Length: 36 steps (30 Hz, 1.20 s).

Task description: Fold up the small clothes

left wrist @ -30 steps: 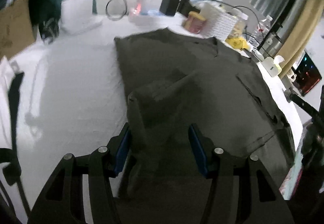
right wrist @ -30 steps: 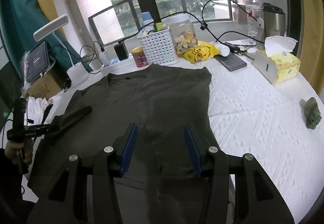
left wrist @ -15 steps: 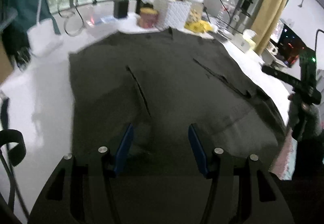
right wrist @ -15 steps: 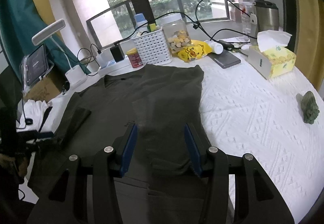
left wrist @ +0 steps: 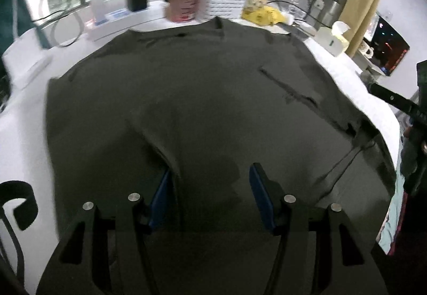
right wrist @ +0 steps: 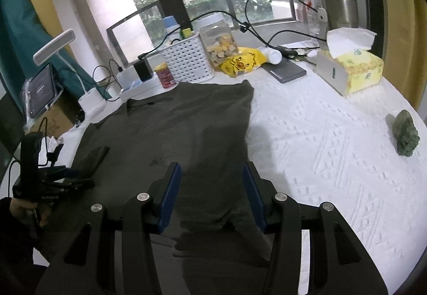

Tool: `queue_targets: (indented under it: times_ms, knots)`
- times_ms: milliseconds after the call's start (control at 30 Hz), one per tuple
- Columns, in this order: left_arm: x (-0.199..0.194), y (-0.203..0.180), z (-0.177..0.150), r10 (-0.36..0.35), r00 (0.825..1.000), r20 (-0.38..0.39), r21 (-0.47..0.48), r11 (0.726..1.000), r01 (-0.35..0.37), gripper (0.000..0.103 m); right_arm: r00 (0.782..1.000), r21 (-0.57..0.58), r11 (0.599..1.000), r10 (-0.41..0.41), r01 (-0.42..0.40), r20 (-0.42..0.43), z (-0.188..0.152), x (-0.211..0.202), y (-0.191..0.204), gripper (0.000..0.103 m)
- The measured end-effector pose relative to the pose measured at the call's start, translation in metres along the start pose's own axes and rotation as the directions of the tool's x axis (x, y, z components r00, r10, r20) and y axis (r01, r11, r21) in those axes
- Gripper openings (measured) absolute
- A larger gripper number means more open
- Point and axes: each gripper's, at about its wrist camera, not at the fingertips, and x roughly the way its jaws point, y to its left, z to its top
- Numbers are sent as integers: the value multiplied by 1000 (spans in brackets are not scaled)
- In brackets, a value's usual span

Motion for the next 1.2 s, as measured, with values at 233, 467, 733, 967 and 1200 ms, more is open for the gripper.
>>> queue_targets:
  times_ms: [233, 467, 733, 967, 1200]
  knots:
    - [8, -32, 16, -72, 997, -9, 98, 993, 73, 58, 1000, 5, 1000, -7, 7, -12, 1, 5, -5, 51]
    - [-22, -4, 6, 53, 998, 25, 56, 997, -54, 58, 994, -69, 997, -33, 26, -105, -22, 24, 6, 51]
    - [-41, 31, -38, 111, 994, -22, -34, 993, -111, 58, 974, -243, 960, -174, 136, -145, -44, 32, 20, 51]
    - [-41, 21, -56, 38, 998, -39, -22, 999, -39, 58, 967, -284, 944, -213, 167, -140, -48, 27, 31, 51]
    - [-53, 10, -62, 52, 999, -15, 10, 999, -51, 58, 971, -238, 952, -219, 191, -96, -48, 4, 34, 51]
